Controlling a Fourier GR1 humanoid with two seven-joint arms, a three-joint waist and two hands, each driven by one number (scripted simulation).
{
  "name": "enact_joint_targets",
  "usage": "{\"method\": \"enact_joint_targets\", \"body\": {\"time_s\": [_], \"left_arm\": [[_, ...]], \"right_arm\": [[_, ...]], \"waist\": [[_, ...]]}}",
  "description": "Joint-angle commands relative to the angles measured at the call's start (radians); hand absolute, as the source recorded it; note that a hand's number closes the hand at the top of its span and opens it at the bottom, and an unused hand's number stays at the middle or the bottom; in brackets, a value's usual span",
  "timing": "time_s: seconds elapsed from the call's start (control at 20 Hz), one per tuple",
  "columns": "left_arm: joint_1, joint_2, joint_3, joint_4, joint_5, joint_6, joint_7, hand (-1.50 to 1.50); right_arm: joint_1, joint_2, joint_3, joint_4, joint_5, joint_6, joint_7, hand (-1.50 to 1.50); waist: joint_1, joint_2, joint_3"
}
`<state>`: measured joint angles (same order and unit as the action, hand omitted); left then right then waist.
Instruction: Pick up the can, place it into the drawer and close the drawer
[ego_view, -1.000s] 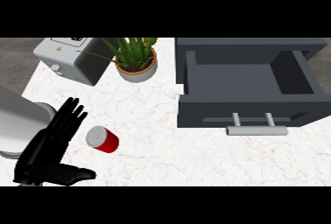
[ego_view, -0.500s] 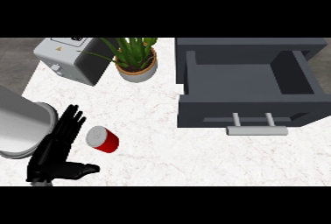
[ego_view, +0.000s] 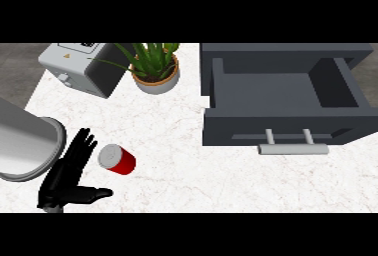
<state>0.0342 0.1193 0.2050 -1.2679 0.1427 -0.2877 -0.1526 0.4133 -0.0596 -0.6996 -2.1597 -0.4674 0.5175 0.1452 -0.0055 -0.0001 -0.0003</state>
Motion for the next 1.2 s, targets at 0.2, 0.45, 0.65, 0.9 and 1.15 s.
{"method": "enact_joint_targets", "body": {"time_s": [0.2,0.45,0.65,0.9,1.15], "left_arm": [[-0.023,-0.022,-0.001,0.232,-0.027,-0.023,-0.158,-1.50],[-0.181,0.021,0.032,0.470,-0.028,-0.056,-0.242,-1.50],[-0.190,0.022,0.023,0.513,-0.031,-0.063,-0.268,-1.50],[-0.224,-0.032,0.011,0.493,-0.004,-0.024,-0.227,-1.50],[-0.288,0.003,0.038,0.618,0.036,-0.113,-0.261,1.50]], "right_arm": [[-0.023,0.017,-0.027,0.020,0.020,0.027,-0.013,-1.50],[0.028,0.035,-0.049,-0.030,-0.053,0.056,0.029,-1.50],[-0.006,0.004,-0.101,0.016,-0.064,0.068,0.023,-1.50],[-0.006,0.057,0.024,-0.064,0.007,-0.008,0.050,-1.50],[0.037,0.045,-0.072,-0.128,-0.109,0.023,0.132,-1.50]], "waist": [[0.000,0.000,0.000],[-0.007,0.001,-0.001],[-0.004,0.000,0.000],[-0.001,0.000,0.000],[-0.007,0.000,-0.001]]}}
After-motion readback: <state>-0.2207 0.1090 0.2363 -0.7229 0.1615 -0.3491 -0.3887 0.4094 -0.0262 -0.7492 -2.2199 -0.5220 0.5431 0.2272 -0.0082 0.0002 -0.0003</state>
